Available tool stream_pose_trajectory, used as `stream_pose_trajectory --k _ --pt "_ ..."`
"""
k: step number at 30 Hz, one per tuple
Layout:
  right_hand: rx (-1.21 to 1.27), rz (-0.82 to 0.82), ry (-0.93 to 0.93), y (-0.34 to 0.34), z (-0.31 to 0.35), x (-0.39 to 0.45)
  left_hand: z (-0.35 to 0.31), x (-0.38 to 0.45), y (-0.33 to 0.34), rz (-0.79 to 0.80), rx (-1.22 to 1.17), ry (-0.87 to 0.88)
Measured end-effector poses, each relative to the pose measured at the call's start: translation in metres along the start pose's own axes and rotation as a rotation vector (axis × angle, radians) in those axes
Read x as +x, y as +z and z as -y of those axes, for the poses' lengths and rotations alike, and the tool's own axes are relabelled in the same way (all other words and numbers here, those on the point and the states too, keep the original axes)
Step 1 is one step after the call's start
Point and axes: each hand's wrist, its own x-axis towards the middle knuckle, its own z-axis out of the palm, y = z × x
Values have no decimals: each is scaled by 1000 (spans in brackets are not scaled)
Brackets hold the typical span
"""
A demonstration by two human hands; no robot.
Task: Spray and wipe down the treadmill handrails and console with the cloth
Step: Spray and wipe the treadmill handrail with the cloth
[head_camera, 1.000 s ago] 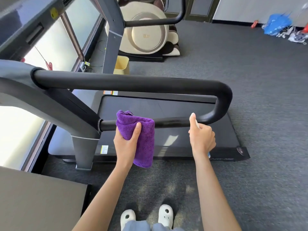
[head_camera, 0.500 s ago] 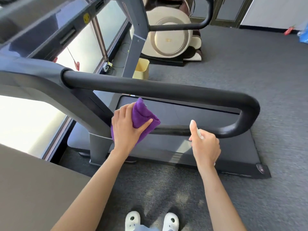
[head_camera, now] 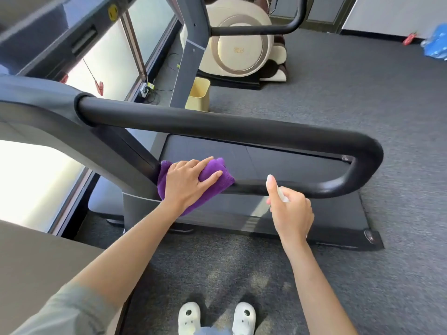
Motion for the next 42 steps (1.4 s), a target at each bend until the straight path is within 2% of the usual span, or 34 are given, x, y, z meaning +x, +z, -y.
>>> stream_pose_trajectory --k 4,8,10,13,17,20,22,24,27,29,32,37,39,42 --pt "-6 -9 -12 0 1 0 -26 -3 7 -10 42 -66" --pt "-7 11 -48 2 8 -1 -67 -12 24 -40 73 59" --pt "-24 20 -52 4 11 1 -54 -8 20 -14 96 108" --pt "-29 22 -48 6 16 3 -1 -7 7 -9 102 83" --pt "160 89 77 3 19 4 25 -9 4 -63 140 123" --pt "371 103 211 -7 9 3 7 -8 11 -147 93 5" --pt "409 87 232 -16 -2 2 -12 -6 18 -159 47 -33" --pt "404 79 232 -24 -12 1 -44 0 24 -126 43 -11" --pt "411 68 253 -32 -21 3 -94 18 25 17 35 -23" --pt "419 65 254 -34 -23 5 -103 22 28 59 27 -7" --pt "431 75 244 -35 -21 9 -76 14 24 20 42 68" --pt "471 131 231 -39 -20 6 7 -2 5 -44 49 -51" --pt "492 133 249 -41 -25 4 7 -2 9 -95 71 -73" --pt "476 117 257 -44 -33 1 -26 1 21 -150 119 -137"
